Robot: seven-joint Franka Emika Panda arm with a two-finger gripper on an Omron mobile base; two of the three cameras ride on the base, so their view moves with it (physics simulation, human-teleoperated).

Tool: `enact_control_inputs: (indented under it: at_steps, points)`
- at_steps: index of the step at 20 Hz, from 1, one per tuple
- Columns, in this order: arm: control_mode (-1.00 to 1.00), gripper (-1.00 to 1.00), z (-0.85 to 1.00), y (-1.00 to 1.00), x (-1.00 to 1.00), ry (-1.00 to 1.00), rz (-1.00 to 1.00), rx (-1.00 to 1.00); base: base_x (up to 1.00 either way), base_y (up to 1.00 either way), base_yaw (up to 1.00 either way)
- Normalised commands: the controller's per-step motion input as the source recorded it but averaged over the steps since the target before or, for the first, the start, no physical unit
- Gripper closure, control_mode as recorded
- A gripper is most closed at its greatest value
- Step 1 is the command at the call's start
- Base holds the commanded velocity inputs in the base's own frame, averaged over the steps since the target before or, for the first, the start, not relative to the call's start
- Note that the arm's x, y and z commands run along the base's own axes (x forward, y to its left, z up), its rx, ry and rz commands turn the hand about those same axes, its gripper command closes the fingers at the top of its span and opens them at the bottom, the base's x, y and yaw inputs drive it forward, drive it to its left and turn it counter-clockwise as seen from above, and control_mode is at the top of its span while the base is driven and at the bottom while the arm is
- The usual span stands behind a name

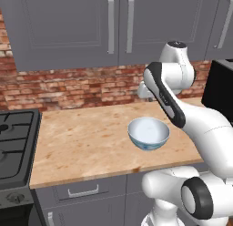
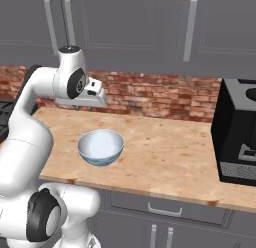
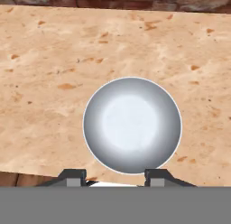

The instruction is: Open the cabinet and setup a tea strainer by placing it in the bowl upright.

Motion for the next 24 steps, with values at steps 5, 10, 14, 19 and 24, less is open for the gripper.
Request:
enact_control_inputs:
  at_steps: [5,10,14,19,24]
  points:
    - [-1.0,-1.0,0.02,0.0,-0.28,-0.01,0.0,0.0,0.0,0.0,0.0]
    - [-1.0,-1.0,0.73,0.09,-0.6,-0.36,0.0,0.0,0.0,0.0,0.0]
    - [-1.0,-1.0,1.0,0.17,-0.59,-0.42,0.0,-0.02,0.0,0.0,0.0]
    - [-1.0,-1.0,1.0,0.23,-0.34,-0.35,0.0,0.0,0.0,0.0,0.0]
    - [-1.0,-1.0,0.67,0.23,-0.02,-0.21,-0.02,0.02,0.0,0.0,0.0]
